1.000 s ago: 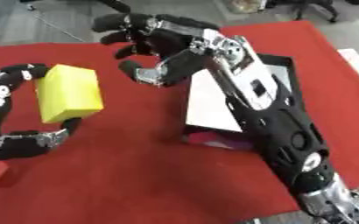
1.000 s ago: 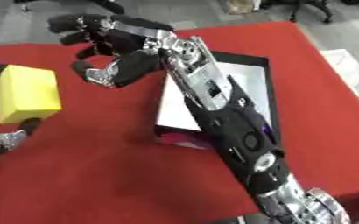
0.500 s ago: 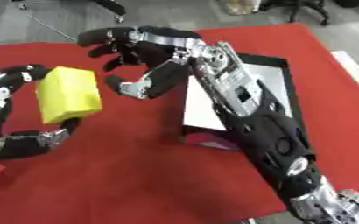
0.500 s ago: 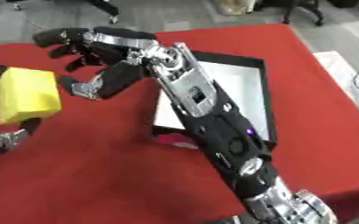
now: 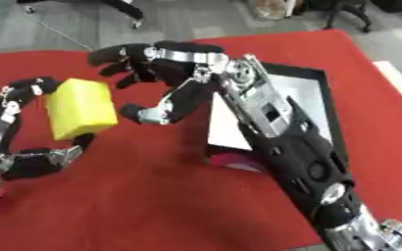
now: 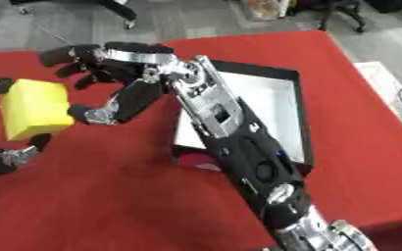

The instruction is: Pick up the objects with one hand, pass them to the other hand, and then place them into the box on the other side of the table.

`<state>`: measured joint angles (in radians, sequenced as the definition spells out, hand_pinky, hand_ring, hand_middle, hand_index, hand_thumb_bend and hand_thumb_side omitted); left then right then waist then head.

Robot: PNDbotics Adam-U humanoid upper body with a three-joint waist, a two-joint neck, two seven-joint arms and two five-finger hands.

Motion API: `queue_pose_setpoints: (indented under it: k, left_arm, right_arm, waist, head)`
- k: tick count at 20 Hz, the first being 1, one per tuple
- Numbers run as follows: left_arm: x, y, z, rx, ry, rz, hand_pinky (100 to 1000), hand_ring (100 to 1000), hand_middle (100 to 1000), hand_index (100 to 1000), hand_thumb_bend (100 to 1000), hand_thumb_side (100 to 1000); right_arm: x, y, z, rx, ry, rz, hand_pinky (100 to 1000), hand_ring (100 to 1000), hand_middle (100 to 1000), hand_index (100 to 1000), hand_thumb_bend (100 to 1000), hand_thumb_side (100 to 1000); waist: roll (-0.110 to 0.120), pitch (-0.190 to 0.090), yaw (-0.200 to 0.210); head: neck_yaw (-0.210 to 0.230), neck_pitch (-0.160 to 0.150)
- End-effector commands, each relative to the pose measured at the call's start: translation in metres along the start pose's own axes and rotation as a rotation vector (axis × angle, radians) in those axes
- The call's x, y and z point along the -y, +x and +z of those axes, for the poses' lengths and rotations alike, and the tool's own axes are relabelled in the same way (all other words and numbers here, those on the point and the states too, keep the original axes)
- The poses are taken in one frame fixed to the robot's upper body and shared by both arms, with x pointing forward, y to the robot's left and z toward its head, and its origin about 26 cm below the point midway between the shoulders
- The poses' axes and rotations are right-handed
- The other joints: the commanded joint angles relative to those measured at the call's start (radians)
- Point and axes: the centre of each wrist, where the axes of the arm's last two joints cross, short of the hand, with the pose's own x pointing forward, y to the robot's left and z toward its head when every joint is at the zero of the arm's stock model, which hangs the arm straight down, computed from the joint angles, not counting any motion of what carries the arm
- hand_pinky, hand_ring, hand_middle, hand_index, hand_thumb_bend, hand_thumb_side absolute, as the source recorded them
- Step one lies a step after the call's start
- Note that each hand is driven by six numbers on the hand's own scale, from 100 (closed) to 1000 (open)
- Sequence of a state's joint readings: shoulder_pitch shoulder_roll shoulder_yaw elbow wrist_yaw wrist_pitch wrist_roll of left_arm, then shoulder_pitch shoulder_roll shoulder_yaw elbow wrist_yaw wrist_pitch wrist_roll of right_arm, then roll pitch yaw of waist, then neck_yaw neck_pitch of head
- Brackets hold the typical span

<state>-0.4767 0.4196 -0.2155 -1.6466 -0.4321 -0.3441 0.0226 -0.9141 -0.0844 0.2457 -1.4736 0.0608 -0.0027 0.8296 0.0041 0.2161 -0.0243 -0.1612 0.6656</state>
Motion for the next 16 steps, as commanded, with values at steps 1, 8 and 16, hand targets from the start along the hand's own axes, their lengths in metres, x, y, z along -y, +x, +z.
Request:
queue_pose_setpoints:
  k: [1,8,16]
  left_arm:
    - [-0.009,0.000,-0.006,0.006,0.020,-0.017,901,670,487,507,100,100]
    - [-0.003,0.001,-0.012,0.002,0.029,0.016,917,669,483,506,100,121]
    - [0.001,0.005,-0.017,0.002,0.038,0.048,920,666,479,504,100,126]
  right_arm:
    - [0.005,0.009,-0.001,0.029,0.014,0.045,936,1000,1000,1000,174,100]
    - [0.006,0.007,0.001,0.019,0.008,0.057,931,1000,1000,1000,204,100]
    - [0.007,0.008,0.002,0.005,-0.035,0.103,940,1000,1000,1000,225,100]
  waist:
    - [-0.004,0.001,0.002]
    - [0.000,0.004,0.005]
    - [0.006,0.010,0.012]
  head:
    - [0.002,-0.015]
    - [-0.008,-0.011]
    - [-0.045,-0.009]
